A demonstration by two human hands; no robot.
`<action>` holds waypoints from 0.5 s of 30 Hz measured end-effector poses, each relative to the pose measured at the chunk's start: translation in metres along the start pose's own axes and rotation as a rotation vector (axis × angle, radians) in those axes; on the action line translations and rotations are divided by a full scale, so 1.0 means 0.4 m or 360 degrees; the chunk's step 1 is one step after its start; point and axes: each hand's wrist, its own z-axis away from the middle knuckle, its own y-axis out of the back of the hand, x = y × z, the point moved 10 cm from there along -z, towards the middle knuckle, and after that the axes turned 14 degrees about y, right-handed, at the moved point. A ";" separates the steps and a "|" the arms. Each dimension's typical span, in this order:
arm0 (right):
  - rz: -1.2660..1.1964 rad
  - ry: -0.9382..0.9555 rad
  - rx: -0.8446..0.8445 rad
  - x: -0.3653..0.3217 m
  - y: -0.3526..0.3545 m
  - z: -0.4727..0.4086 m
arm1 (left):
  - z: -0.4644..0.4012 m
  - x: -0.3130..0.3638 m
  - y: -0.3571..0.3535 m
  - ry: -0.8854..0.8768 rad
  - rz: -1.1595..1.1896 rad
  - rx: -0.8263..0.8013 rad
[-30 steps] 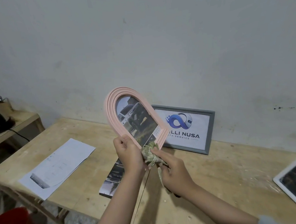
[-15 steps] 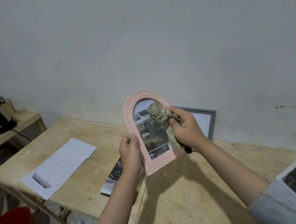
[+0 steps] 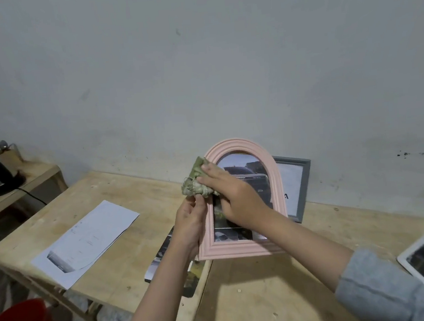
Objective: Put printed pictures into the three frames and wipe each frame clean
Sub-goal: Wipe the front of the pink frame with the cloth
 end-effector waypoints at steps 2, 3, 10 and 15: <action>-0.0057 -0.0040 0.0007 -0.008 -0.020 0.020 | -0.005 -0.010 -0.001 0.0018 0.0100 -0.0056; -0.0091 -0.0078 0.0020 -0.009 -0.026 0.030 | -0.006 -0.017 -0.002 0.0051 0.0134 -0.0086; -0.0223 -0.0156 -0.0107 -0.018 -0.076 0.099 | -0.030 -0.088 0.012 0.0382 0.0592 -0.0184; -0.0415 -0.0083 -0.0363 -0.045 -0.122 0.138 | -0.021 -0.116 0.035 0.0432 0.0488 -0.0107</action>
